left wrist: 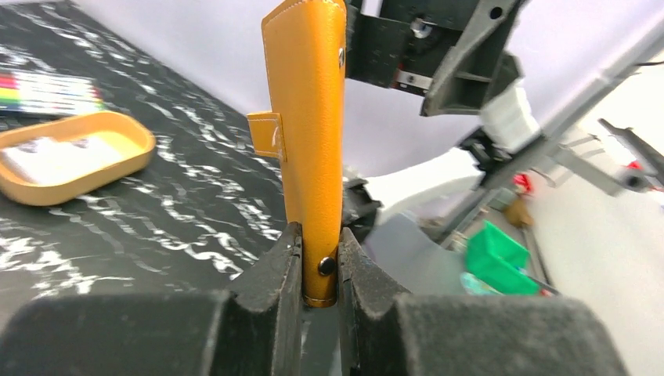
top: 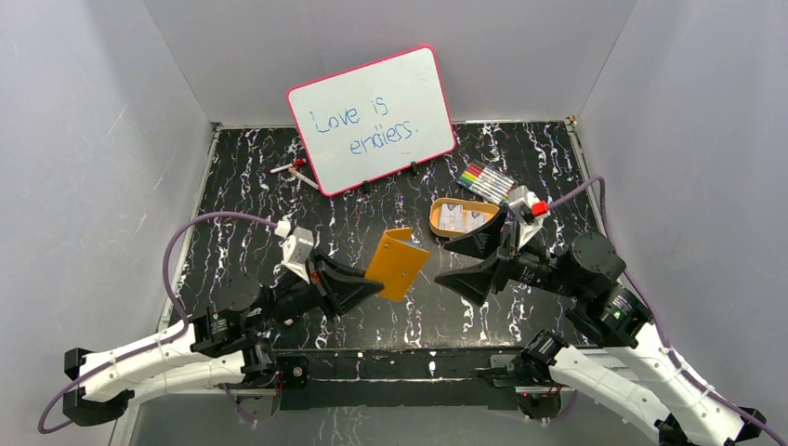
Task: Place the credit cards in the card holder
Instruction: Pick up the card holder from the center of the board.
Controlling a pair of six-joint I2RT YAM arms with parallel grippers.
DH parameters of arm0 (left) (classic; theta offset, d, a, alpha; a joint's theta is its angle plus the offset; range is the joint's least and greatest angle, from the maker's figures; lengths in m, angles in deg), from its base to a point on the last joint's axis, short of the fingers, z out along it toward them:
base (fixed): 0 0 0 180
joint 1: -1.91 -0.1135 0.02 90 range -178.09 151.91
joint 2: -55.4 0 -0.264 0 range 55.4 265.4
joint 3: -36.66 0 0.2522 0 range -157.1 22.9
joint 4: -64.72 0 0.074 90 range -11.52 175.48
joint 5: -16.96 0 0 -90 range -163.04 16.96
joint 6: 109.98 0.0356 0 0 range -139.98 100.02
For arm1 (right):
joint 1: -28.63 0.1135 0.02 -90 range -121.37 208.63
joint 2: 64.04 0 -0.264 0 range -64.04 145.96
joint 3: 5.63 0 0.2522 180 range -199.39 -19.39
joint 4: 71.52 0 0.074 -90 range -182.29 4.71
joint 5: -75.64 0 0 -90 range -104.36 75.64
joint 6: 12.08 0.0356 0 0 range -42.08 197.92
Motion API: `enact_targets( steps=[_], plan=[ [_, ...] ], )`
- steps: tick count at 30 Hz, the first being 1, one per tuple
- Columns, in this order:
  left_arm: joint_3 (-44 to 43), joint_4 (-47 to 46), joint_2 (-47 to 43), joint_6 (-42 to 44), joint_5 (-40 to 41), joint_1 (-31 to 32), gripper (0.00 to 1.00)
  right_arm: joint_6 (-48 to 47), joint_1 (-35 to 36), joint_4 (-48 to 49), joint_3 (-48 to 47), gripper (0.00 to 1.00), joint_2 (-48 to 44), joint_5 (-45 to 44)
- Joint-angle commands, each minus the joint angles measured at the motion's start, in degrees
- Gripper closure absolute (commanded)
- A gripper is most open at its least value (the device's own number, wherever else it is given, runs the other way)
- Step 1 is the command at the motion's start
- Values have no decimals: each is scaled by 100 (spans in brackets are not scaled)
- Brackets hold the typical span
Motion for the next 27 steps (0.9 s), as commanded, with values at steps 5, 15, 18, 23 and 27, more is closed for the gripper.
enact_targets(
  steps=[5,15,18,23,27],
  plan=[
    [-884,-675,604,-1056,-1788,-23,100,206,20,1946,152,2,-186,1173],
    [-1297,-435,1141,-1170,-2477,-23,100,-273,19,1473,-265,1,16,1408],
    [-1309,-485,1196,-1118,-2412,-23,100,13,24,1756,-170,7,142,1790],
    [-1264,-549,1155,-978,-2095,-23,100,646,24,2390,132,49,357,2371],
    [-1228,-397,1097,-838,-1762,-23,78,914,23,2621,326,77,316,2190]
  ],
)
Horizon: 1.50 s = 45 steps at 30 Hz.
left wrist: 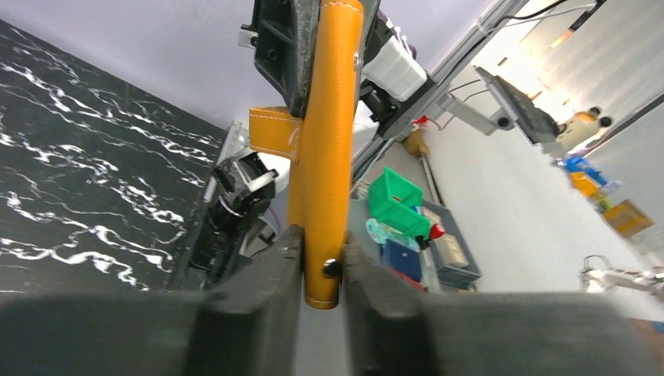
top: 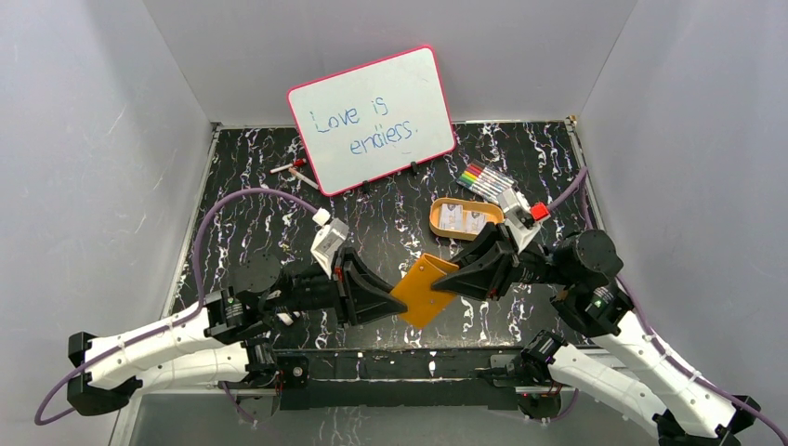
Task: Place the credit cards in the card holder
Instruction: Pick up the card holder from the center of the board.
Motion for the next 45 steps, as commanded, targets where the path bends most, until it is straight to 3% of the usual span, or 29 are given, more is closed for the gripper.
enact_targets(
  steps=[1,3,5,8,13,15,17,22,24,27,30,33,38,45],
  plan=[
    [-152,-237,-162,198,354,-21,62,437,22,581,140,84,-30,47],
    [-89,-216,-199,312,448,-21,32,513,21,392,105,97,27,-224],
    [-35,-204,-200,459,500,-21,18,665,23,323,97,100,145,-329],
    [-91,-84,-26,772,483,-21,13,922,23,229,-38,100,461,-210],
    [-393,302,412,1258,237,-21,13,1224,24,-123,-389,100,832,-353],
    [-387,354,435,1416,291,-21,17,1356,20,-193,-490,100,1001,-346],
    [-378,419,413,1565,344,-21,30,1464,23,-310,-611,100,1155,-403],
    [-105,446,128,1623,931,-25,100,1488,18,-379,-731,100,1309,-450],
    [227,243,-40,1459,1335,-34,100,1222,20,-706,-788,100,1304,-679],
    [755,-57,-158,1092,1856,-90,100,831,16,-1278,-769,47,1307,-1061],
    [1417,-578,-137,360,2031,-262,100,490,15,-1732,-576,30,1057,-1823],
    [2200,-1382,-179,-638,1740,-870,100,135,15,-1701,-23,26,541,-2523],
    [3308,-3189,-337,-2202,679,-1932,100,-51,16,-1304,670,30,46,-2139],
    [3079,-3897,214,-2731,-317,-2282,100,-318,24,-1625,642,33,429,-1953]
  ],
)
